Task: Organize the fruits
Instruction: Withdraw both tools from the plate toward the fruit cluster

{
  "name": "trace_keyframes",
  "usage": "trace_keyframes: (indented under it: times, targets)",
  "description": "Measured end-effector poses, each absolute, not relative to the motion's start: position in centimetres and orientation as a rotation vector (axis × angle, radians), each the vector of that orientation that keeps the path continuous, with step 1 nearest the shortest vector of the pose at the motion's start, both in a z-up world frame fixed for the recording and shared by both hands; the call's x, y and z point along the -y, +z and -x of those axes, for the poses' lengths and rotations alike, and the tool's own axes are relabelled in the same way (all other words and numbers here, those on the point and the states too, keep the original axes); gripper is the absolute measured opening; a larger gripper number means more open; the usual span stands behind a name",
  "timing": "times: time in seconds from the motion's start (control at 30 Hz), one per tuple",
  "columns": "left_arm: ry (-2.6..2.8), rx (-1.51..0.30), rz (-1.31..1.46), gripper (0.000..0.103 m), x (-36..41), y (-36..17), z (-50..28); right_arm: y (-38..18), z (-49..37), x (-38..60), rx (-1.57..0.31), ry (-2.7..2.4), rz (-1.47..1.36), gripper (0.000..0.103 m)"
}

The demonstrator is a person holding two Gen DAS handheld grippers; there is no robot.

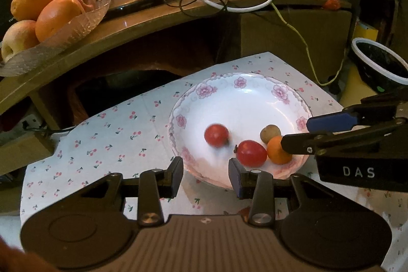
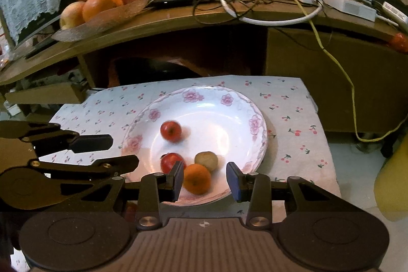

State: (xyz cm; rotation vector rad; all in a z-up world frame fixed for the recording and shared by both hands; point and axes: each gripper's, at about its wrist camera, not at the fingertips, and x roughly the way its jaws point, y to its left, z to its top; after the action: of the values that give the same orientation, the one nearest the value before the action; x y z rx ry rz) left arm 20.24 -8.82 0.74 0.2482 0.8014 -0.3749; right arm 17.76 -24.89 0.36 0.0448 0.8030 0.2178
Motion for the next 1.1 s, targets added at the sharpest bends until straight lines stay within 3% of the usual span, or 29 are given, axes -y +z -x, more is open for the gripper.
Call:
trace_keyframes:
  times: [1.1]
  targets:
    - [-0.418, -0.839, -0.366, 0.046, 5.2, 0.5, -14.6, 0.6, -13.6, 21.5, -0.854, 0.400, 0.029, 0.040]
